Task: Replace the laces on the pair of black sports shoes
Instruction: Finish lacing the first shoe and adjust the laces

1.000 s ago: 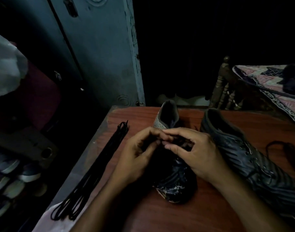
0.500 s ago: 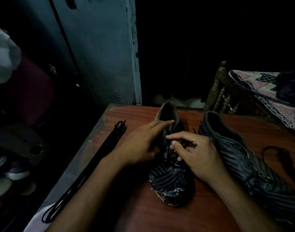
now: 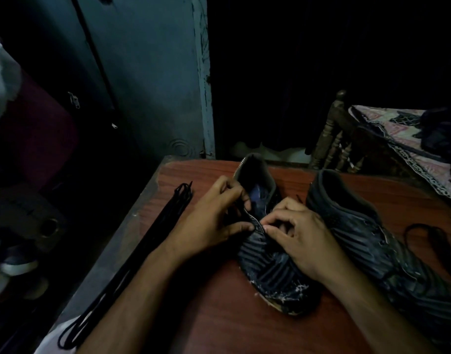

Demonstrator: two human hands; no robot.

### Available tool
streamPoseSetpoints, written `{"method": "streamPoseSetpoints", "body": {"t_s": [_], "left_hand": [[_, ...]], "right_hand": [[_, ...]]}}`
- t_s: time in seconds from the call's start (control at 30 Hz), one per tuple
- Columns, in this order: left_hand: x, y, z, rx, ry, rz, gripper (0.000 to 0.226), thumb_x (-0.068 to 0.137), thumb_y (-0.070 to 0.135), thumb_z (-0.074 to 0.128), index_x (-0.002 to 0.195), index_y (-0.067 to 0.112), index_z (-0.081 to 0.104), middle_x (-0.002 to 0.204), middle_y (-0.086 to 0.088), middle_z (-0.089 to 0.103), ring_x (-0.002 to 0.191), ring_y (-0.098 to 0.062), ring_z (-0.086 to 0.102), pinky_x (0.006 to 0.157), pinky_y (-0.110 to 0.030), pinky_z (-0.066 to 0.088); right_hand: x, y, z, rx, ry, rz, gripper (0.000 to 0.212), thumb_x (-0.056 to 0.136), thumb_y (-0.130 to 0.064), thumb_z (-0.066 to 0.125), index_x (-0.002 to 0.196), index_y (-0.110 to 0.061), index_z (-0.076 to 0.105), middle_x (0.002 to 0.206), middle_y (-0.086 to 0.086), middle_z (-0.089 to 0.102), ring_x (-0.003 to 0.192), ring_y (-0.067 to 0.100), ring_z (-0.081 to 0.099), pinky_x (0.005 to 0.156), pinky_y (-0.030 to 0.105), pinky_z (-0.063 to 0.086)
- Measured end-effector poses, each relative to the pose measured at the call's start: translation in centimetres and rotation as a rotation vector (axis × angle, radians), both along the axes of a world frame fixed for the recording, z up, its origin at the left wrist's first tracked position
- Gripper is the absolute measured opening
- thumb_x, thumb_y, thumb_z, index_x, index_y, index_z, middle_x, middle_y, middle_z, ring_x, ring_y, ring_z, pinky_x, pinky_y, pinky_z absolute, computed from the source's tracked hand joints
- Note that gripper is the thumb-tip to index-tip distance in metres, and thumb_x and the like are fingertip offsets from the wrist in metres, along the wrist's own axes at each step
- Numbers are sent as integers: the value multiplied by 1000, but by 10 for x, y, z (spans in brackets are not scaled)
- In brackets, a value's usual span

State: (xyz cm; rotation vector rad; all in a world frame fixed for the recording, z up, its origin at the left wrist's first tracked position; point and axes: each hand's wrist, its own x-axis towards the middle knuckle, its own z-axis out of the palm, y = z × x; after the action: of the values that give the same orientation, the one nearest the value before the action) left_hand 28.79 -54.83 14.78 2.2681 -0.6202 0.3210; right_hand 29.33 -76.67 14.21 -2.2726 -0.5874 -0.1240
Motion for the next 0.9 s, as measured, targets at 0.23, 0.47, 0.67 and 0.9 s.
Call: {"method": "streamPoseSetpoints", "body": {"t_s": [0.23, 0.47, 0.67, 0.9], "left_hand": [[0, -1, -2, -43, 6, -18, 35, 85, 23, 85, 113, 19, 64, 121, 5, 47, 95, -9, 61, 78, -5, 42], [-1, -3, -2, -57, -18, 10, 37, 82, 21, 87, 112, 17, 66, 123, 6, 50, 92, -11, 63, 75, -5, 43], [1, -4, -4, -65, -18, 16, 36, 81, 23, 88, 109, 18, 66, 122, 8, 51, 91, -9, 63, 74, -7, 47], [2, -2, -5, -36, -13, 36, 37, 80, 27, 87, 107, 26, 62, 125, 14, 50, 92, -9, 65, 74, -18, 55]], "right_hand": [[2, -3, 1, 102, 129, 42, 7, 90, -13, 74, 87, -19, 77, 86, -7, 63, 66, 1, 54, 64, 11, 39], [3, -1, 1, 103, 163, 16, 9, 90, -13, 73, 89, -20, 78, 84, -10, 66, 67, 4, 56, 65, 16, 43], [7, -1, -3, 149, 196, -32, 7, 86, -19, 79, 86, -26, 81, 77, -6, 70, 61, 4, 53, 60, 22, 43], [6, -5, 3, 228, 341, -9, 8, 89, -25, 76, 84, -29, 78, 82, 4, 75, 79, 19, 70, 72, 31, 55]]}}
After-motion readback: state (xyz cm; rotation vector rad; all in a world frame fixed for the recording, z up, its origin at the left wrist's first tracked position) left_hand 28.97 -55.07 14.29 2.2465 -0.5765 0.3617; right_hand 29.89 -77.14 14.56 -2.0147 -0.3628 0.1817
